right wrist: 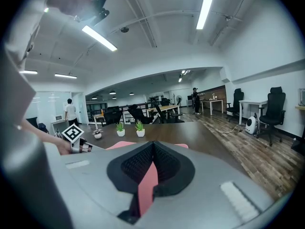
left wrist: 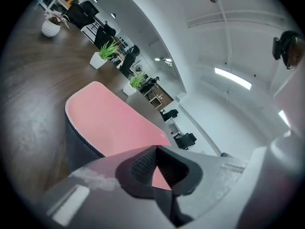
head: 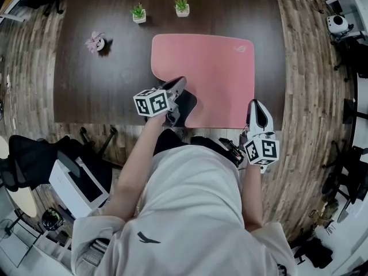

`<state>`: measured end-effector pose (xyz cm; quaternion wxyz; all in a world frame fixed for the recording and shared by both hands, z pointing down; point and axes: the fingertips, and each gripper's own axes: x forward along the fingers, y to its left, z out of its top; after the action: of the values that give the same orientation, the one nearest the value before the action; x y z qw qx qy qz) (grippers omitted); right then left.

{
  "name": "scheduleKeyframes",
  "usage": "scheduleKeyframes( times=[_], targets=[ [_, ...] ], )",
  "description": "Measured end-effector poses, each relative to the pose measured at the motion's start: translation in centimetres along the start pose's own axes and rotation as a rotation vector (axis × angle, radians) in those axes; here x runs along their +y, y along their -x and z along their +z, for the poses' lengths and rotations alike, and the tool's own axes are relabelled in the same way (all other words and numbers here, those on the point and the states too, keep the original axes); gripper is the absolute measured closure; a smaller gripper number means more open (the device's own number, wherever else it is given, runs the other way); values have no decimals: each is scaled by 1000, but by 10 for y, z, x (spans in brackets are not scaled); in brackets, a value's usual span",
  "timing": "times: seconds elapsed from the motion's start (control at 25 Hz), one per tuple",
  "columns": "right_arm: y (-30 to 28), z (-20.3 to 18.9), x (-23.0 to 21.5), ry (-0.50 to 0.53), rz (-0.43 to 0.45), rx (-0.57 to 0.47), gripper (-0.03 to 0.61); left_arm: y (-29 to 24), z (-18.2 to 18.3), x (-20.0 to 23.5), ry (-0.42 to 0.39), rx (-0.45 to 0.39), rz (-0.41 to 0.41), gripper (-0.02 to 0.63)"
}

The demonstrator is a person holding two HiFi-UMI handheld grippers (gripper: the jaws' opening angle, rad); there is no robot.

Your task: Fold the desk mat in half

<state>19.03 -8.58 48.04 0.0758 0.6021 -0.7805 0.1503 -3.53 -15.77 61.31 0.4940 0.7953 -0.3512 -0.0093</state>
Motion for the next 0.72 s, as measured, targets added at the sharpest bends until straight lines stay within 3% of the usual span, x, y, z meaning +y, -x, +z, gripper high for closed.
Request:
scheduleKeyframes(
  times=[0.16,0.32,0.44,0.56,0.72],
  targets=[
    [-6,-10,14,-5,60,54,575,6,1,1,13,-6,-8,611],
    [-22,-51,75,-47,280,251,492,9,2,2,31,-2,-24,609],
    [-33,-90,130,-2,421,418,429,11,2,2,35,0,-34,611],
    [-47,-117,165,10,476,520,405,10,2,1,34,3,-39,609],
    [-67,-132,178,-71,473,593,383,10,1,0,37,7,-50,610]
  ],
)
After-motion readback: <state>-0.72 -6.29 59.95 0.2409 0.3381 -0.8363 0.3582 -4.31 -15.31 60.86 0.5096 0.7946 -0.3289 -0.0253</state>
